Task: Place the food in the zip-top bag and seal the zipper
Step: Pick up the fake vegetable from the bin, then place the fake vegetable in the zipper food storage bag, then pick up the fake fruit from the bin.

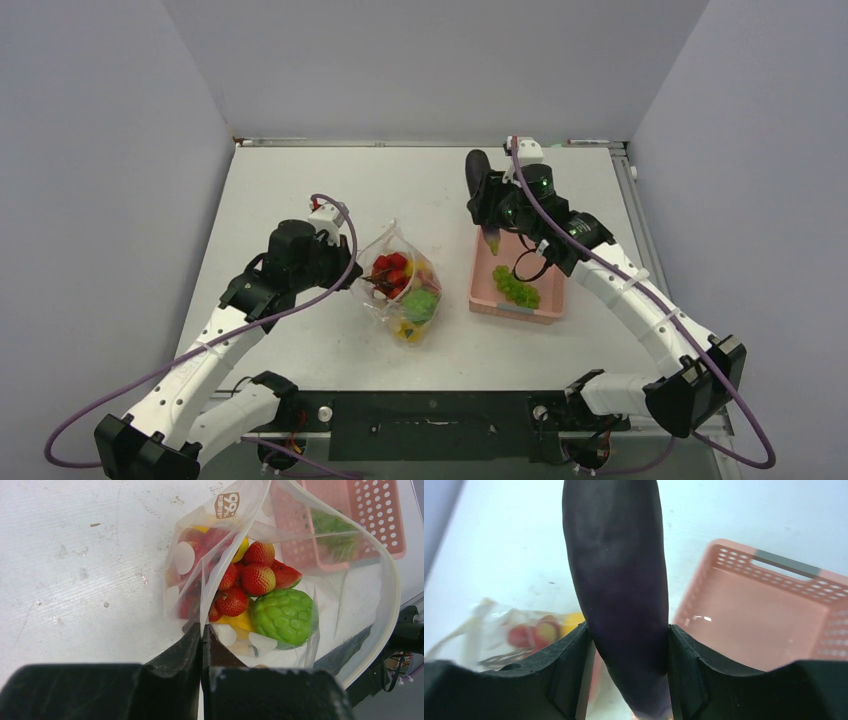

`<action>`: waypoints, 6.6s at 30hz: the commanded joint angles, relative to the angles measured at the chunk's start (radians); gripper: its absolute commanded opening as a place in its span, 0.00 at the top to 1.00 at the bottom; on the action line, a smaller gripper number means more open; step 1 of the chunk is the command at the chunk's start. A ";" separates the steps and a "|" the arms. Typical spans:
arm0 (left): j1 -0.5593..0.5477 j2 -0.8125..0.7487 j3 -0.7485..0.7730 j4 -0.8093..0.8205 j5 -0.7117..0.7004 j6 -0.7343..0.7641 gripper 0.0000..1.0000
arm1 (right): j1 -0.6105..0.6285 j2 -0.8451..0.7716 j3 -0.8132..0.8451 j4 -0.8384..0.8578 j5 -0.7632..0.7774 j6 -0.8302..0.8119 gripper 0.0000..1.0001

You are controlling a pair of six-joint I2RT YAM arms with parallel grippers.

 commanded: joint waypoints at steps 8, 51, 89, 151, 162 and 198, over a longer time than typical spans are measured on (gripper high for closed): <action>0.005 -0.004 0.019 0.064 0.052 -0.045 1.00 | 0.206 -0.095 0.044 0.303 -0.101 0.195 0.85; 0.003 0.039 0.113 0.084 0.215 -0.192 1.00 | 0.652 0.058 -0.285 0.661 0.450 0.259 0.80; 0.005 0.069 0.102 0.098 0.226 -0.183 1.00 | 0.581 0.039 -0.105 0.372 0.435 0.200 0.24; 0.005 0.099 0.168 0.093 0.249 -0.187 1.00 | 0.611 0.253 0.064 -0.084 0.022 0.139 0.75; 0.005 0.081 0.183 0.073 0.249 -0.188 1.00 | 0.610 0.205 0.147 -0.113 0.135 0.136 0.67; 0.005 0.118 0.181 0.073 0.255 -0.162 1.00 | 0.134 -0.158 -0.112 -0.408 0.326 0.096 0.40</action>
